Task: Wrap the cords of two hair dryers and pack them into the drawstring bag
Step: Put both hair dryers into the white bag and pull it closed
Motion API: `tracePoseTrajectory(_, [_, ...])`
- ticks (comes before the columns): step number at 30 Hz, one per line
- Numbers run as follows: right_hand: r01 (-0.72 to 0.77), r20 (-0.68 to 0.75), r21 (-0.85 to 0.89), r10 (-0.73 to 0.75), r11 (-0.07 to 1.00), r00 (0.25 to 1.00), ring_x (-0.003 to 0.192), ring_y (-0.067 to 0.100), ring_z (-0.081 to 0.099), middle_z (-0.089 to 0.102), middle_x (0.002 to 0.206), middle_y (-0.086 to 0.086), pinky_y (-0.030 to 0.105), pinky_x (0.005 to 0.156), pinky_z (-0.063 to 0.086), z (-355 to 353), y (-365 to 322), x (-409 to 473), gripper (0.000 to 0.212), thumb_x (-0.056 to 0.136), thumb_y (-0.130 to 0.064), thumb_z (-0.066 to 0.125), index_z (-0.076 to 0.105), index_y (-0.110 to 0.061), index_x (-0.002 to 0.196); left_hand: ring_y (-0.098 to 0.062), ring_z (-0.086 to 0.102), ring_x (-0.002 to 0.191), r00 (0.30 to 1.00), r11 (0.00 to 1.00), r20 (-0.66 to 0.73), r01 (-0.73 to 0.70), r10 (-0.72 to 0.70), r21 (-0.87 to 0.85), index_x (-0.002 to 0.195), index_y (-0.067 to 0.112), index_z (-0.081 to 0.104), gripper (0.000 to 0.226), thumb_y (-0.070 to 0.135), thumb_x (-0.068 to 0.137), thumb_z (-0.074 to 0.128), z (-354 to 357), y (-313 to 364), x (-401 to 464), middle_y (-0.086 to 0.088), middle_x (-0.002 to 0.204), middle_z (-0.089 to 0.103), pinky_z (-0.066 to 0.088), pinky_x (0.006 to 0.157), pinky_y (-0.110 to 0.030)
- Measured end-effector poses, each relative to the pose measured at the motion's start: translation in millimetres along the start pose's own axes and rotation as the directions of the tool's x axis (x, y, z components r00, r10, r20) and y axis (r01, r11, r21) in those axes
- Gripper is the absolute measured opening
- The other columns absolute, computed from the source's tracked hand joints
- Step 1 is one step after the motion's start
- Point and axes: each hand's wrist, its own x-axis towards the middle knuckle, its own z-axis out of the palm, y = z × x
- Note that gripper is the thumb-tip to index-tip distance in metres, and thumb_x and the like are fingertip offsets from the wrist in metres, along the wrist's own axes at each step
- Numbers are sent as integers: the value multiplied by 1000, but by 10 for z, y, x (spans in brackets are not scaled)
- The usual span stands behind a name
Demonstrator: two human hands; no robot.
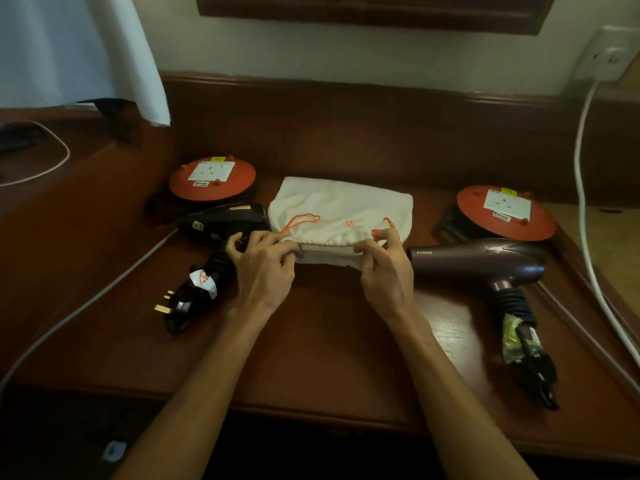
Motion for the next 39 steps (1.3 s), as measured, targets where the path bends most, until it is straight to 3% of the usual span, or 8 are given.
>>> tracePoseTrajectory(6, [-101, -12, -197, 101, 975, 995, 91, 27, 59, 62, 103, 10, 38, 64, 54, -139, -122, 160, 39, 93, -12, 61, 67, -19, 130, -21, 53, 124, 986, 993, 161, 21, -39, 116, 120, 27, 72, 36, 24, 84, 68, -157, 149, 34, 1, 125, 69, 12, 115, -53])
tracePoseTrajectory(11, [-115, 253, -407, 233, 906, 939, 128, 28, 34, 35, 141, 9, 41, 101, 38, -346, -152, 240, 72, 79, -27, 71, 45, -30, 146, -34, 41, 132, 979, 952, 199, -102, 45, 288, 105, 32, 79, 34, 25, 72, 79, -284, 143, 77, -14, 154, 44, 21, 106, -54])
tracePoseTrajectory(14, [-71, 225, -382, 167, 921, 960, 109, 22, 41, 54, 121, 3, 36, 88, 36, -408, -112, 257, 50, 87, -24, 66, 60, -26, 137, -31, 43, 129, 987, 943, 158, -78, 28, 323, 93, 25, 83, 15, 22, 80, 76, -309, 81, 103, -10, 152, 49, 24, 104, -49])
tracePoseTrajectory(17, [24, 83, -402, 11, 915, 996, 91, 21, 47, 70, 91, -2, 38, 79, 35, -417, -86, 267, 29, 91, -19, 61, 78, -24, 114, -27, 37, 136, 984, 966, 177, -17, -30, 258, 109, 21, 78, 31, 12, 80, 72, -304, 26, 101, -7, 157, 43, 24, 106, -49])
tracePoseTrajectory(22, [144, 317, -570, 55, 809, 947, 120, 30, 42, 53, 135, 5, 45, 94, 35, -459, -45, 275, 72, 85, -19, 65, 38, -21, 152, -31, -11, 154, 935, 975, 349, -25, -55, 221, 144, 25, 50, 79, 45, 74, 80, -348, 44, -28, -14, 168, -11, 6, 117, -55])
tracePoseTrajectory(30, [102, 167, -465, -26, 879, 986, 95, 26, 52, 69, 102, 6, 45, 84, 40, -637, 176, 267, 29, 92, -16, 60, 71, -8, 118, -29, 22, 152, 983, 936, 161, 29, -91, 350, 102, 20, 80, 22, 28, 89, 63, -412, -254, -16, -15, 157, 41, 17, 116, -60])
tracePoseTrajectory(34, [109, 285, -507, 47, 855, 957, 113, 28, 42, 56, 127, 6, 45, 93, 34, -656, 248, 193, 51, 88, -28, 65, 56, -12, 136, -36, 2, 155, 977, 955, 208, -25, -38, 294, 126, 28, 69, 58, 33, 69, 83, -460, -315, -51, -19, 167, 11, 8, 116, -61])
tracePoseTrajectory(39, [-23, 20, -357, 32, 934, 999, 87, 21, 44, 70, 89, 1, 36, 79, 27, -690, 216, 208, 21, 90, -23, 68, 78, -10, 104, -34, -2, 155, 948, 905, 305, -50, -90, 422, 126, 30, 70, 63, 53, 68, 81, -581, -327, 22, -18, 166, 17, -2, 117, -57])
